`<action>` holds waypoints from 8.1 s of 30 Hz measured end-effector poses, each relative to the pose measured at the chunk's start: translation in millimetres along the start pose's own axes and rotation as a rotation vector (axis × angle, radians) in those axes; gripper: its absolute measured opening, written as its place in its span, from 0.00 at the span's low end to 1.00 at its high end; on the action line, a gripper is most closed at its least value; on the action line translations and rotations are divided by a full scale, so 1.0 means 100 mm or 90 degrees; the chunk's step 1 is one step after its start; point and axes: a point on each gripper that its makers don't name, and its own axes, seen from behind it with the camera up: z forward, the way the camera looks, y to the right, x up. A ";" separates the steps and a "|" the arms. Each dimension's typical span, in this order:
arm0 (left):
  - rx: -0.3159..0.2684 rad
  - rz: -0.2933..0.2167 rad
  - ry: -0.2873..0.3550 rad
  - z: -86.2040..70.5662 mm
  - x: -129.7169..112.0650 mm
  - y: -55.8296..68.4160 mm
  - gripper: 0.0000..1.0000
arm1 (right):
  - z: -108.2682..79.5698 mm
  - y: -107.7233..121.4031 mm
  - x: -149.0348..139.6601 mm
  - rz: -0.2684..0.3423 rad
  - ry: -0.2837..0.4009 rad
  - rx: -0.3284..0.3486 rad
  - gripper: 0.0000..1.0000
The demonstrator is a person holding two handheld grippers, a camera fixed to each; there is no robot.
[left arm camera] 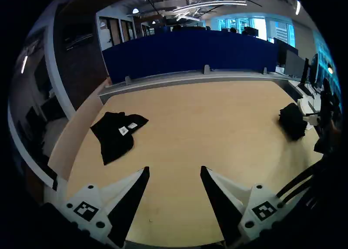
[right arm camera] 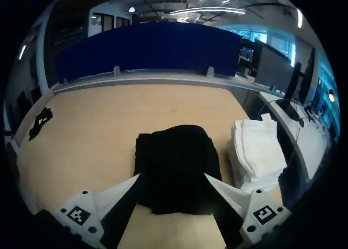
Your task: Fold towel
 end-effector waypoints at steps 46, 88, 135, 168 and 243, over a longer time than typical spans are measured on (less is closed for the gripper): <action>-0.049 -0.041 0.102 0.24 0.34 -0.51 0.86 | -0.97 -2.23 0.96 0.027 0.197 0.138 1.00; -0.016 -0.055 0.448 0.05 2.03 -0.84 0.86 | -1.45 -1.99 2.12 0.041 0.436 0.000 1.00; 0.039 -0.060 0.460 1.14 0.77 -0.77 0.86 | -1.04 -2.36 2.33 -0.006 0.411 -0.011 1.00; 0.015 -0.083 0.433 1.73 0.33 -0.50 0.86 | -0.95 -2.24 2.08 0.010 0.423 -0.018 1.00; 0.017 -0.084 0.432 1.73 0.32 -0.52 0.86 | 0.43 -1.26 0.53 0.038 0.432 -0.021 1.00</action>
